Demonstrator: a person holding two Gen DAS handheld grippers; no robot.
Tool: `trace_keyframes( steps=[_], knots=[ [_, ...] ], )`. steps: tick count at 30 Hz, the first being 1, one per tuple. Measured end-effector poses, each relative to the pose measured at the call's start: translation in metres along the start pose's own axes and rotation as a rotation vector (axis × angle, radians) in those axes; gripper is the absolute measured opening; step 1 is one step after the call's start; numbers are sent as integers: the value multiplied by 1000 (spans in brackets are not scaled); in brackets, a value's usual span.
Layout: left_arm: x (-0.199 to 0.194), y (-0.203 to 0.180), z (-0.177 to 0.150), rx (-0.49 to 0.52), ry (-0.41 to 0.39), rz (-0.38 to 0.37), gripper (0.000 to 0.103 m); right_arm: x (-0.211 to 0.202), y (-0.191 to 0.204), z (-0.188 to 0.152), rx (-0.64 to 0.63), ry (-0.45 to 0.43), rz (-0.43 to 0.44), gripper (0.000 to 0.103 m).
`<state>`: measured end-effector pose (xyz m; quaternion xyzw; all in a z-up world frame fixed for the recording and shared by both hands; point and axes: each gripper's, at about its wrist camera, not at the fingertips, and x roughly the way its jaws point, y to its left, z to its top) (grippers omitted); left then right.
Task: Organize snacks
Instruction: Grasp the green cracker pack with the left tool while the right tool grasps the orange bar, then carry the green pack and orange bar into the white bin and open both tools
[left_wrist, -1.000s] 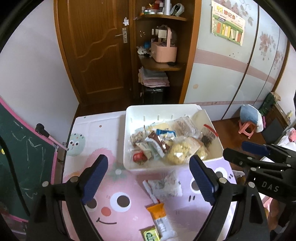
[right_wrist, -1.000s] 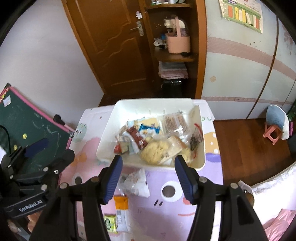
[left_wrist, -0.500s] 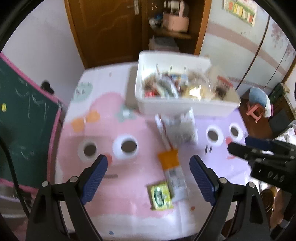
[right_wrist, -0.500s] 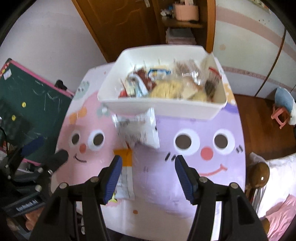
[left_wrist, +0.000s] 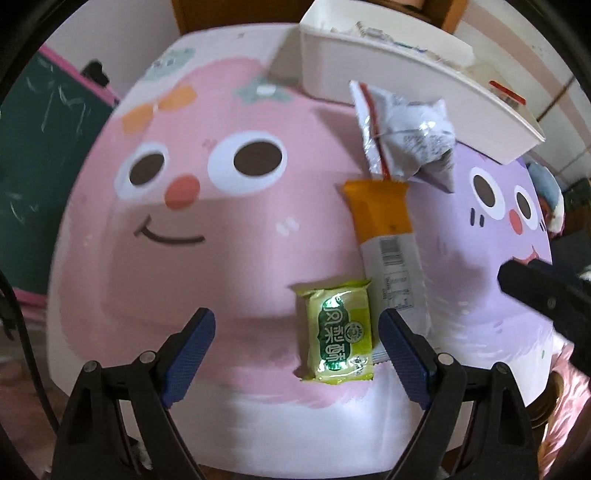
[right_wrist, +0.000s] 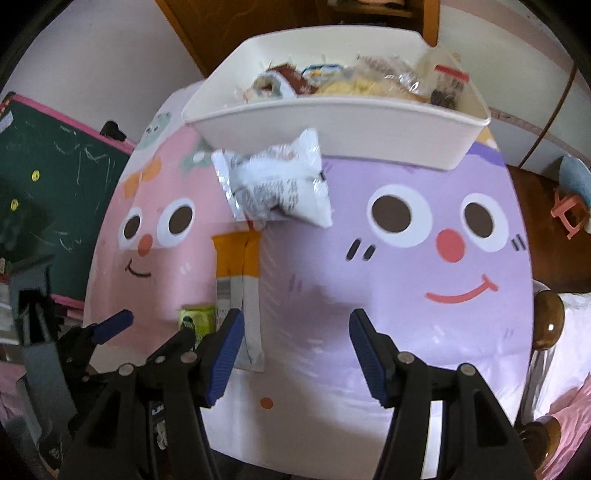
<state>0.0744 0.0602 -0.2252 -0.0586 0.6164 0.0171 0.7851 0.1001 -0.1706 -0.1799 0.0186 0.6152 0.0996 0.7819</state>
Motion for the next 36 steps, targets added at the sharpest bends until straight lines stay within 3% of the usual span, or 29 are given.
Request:
trace_keyframes(
  steps=[9, 18, 20, 26, 31, 33, 35, 36],
  knots=[
    [19, 0, -8, -5, 24, -5, 87, 25, 16, -4, -31, 35, 12, 60],
    [19, 19, -15, 7, 13, 24, 49, 50, 37, 3, -60, 79, 23, 60],
    [17, 24, -16, 3, 7, 35, 36, 57, 44, 4, -70, 90, 23, 60],
    [15, 45, -19, -25, 3, 42, 35, 76, 58, 3, -105, 129, -7, 61],
    [15, 52, -18, -44, 2, 52, 35, 81, 73, 1, -175, 103, -71, 61],
    [15, 53, -17, -48, -1, 50, 35, 82, 79, 0, -211, 92, -117, 56],
    [14, 54, -17, -43, -5, 54, 35, 83, 86, -4, -246, 73, -172, 43],
    [14, 54, -17, -39, -5, 59, 35, 82, 88, -6, -259, 62, -164, 40]
  ],
)
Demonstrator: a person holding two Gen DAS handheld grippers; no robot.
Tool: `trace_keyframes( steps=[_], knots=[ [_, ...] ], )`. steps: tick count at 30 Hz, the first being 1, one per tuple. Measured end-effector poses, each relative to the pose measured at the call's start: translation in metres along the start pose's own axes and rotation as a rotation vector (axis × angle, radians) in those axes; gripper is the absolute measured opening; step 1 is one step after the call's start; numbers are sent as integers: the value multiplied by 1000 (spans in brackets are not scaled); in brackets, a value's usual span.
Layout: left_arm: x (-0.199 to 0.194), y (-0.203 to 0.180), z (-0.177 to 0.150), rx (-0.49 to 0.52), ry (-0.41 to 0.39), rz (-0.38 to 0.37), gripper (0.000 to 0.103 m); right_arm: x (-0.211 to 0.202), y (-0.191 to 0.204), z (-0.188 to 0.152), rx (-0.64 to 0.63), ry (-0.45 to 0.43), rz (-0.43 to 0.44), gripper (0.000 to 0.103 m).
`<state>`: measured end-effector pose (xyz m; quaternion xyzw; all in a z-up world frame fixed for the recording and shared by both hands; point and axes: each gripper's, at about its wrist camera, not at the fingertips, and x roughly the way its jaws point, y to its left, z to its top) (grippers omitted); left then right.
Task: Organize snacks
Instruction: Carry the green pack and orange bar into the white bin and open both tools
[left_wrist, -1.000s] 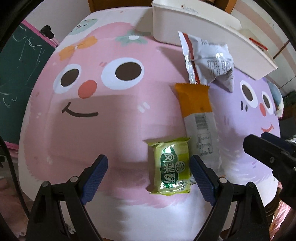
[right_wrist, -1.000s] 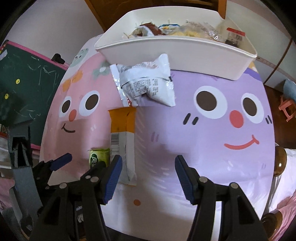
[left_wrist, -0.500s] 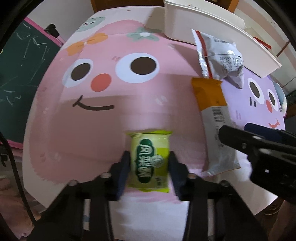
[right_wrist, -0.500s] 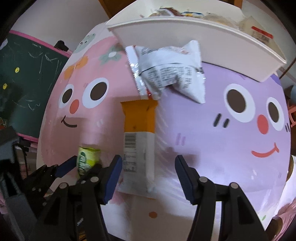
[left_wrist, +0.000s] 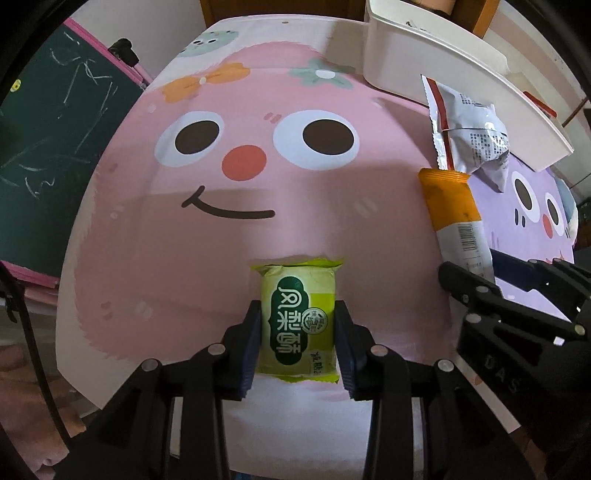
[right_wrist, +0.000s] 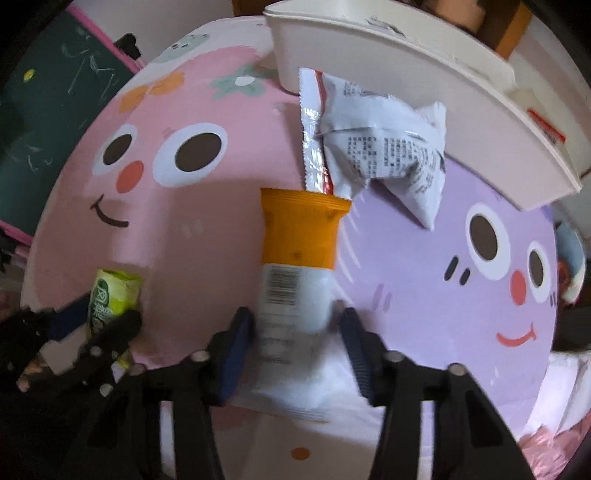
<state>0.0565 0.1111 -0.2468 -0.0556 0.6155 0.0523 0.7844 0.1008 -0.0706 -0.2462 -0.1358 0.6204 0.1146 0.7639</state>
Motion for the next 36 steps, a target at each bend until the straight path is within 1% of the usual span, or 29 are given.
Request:
trace_keyframes(
  steps=[3, 5, 9, 13, 16, 18, 23, 28, 36],
  knots=[
    [-5, -7, -6, 15, 18, 18, 35, -1, 1, -3, 1, 4, -2, 37],
    [-7, -6, -3, 25, 30, 22, 35, -3, -1, -7, 1, 10, -2, 36],
    [-20, -12, 0, 59, 17, 25, 35, -20, -15, -18, 18, -7, 28, 35],
    [-37, -27, 8, 94, -9, 2, 35, -49, -38, -33, 36, -44, 51, 35],
    [-58, -45, 16, 139, -54, -20, 35, -73, -57, -40, 81, -77, 61, 35],
    [-72, -56, 23, 164, -85, -33, 35, -90, -68, -39, 112, -112, 64, 35],
    [-123, -84, 50, 208, -192, -85, 35, -134, -91, -27, 173, -205, 60, 36],
    [-172, -104, 91, 239, -279, -95, 35, -178, -115, 0, 215, -301, 43, 36],
    [-221, -124, 163, 264, -361, -133, 35, -237, -153, 56, 255, -429, 16, 36]
  ],
)
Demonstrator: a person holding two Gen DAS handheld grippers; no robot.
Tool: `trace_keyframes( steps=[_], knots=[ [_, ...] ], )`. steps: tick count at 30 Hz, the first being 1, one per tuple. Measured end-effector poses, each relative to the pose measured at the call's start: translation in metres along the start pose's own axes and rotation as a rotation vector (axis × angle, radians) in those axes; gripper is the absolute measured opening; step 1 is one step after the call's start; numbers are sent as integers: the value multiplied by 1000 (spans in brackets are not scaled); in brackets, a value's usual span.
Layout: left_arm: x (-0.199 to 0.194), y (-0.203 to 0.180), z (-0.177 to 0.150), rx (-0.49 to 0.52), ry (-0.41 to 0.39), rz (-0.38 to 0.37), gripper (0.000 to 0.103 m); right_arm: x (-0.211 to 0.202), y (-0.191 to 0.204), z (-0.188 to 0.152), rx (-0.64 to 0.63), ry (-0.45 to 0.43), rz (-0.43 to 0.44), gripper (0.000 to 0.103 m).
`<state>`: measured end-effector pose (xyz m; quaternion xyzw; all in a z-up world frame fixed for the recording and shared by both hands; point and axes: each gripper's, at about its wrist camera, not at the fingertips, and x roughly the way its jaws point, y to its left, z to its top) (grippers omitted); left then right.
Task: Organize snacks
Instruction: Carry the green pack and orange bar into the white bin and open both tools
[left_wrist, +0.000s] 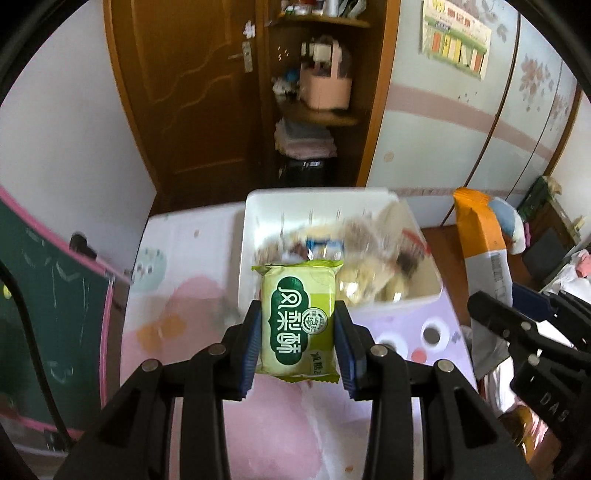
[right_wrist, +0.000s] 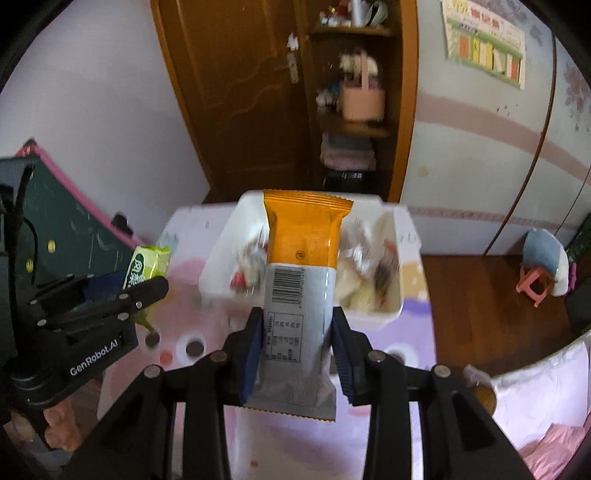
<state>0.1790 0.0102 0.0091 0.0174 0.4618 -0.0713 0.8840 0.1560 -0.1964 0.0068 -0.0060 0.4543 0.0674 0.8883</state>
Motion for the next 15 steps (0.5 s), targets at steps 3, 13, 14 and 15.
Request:
trace_keyframes(
  steps=[3, 13, 14, 15],
  knots=[
    [3, -4, 30, 21, -25, 8, 35, -2, -9, 29, 14, -28, -5, 36],
    [48, -4, 109, 25, -35, -16, 35, 36, -41, 95, 62, -19, -52, 37],
    [56, -3, 113, 22, -27, -15, 35, 43, -43, 99, 71, -8, -50, 38],
    [64, -1, 116, 21, -16, -19, 35, 50, -46, 102, 82, 5, -49, 38]
  ],
)
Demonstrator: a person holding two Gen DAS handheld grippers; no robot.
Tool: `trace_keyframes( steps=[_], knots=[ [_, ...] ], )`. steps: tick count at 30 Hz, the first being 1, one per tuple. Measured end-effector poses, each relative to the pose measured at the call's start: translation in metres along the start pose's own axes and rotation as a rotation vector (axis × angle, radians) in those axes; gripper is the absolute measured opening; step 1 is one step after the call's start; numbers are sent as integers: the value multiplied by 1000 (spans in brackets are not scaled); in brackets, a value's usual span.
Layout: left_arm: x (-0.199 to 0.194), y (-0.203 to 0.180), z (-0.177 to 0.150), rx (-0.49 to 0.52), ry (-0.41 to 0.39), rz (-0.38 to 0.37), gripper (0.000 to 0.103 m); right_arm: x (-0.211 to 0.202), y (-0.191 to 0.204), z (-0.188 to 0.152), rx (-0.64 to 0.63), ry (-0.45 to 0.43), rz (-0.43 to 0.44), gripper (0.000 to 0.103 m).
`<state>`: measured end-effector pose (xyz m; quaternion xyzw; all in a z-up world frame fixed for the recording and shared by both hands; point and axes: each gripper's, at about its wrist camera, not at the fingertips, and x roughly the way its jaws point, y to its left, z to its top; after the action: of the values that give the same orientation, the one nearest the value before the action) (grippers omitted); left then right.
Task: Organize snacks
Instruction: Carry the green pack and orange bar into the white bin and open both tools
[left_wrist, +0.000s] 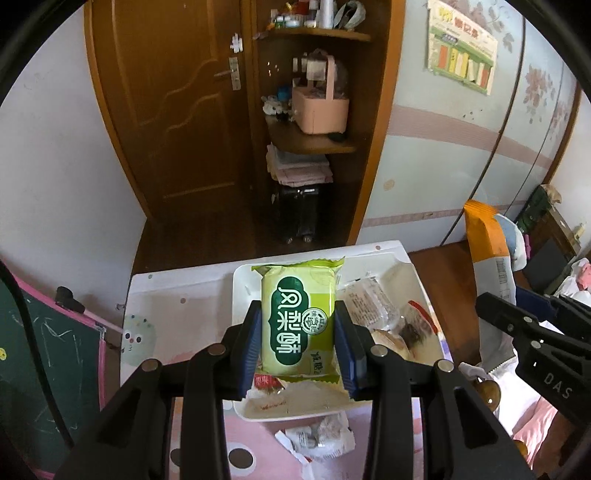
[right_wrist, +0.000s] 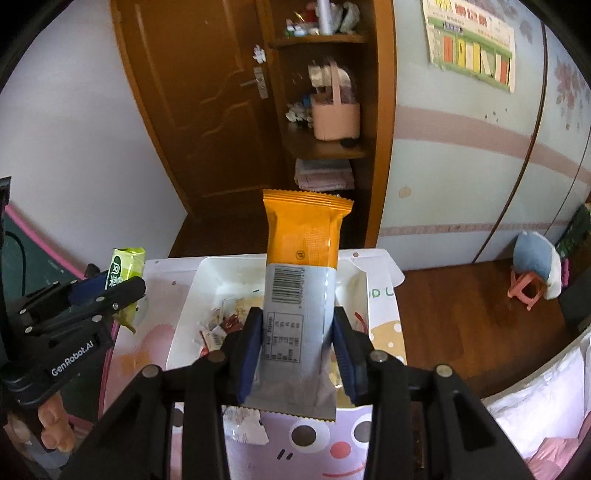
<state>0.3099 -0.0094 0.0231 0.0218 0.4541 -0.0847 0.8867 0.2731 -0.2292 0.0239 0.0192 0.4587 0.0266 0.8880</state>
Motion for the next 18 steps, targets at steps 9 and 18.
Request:
trace_keyframes(
  steps=[9, 18],
  knots=[
    [63, 9, 6, -27, 84, -15, 35, 58, -4, 7, 33, 91, -21, 39],
    [93, 12, 3, -23, 116, 7, 37, 88, -2, 14, 27, 130, -31, 42]
  ],
)
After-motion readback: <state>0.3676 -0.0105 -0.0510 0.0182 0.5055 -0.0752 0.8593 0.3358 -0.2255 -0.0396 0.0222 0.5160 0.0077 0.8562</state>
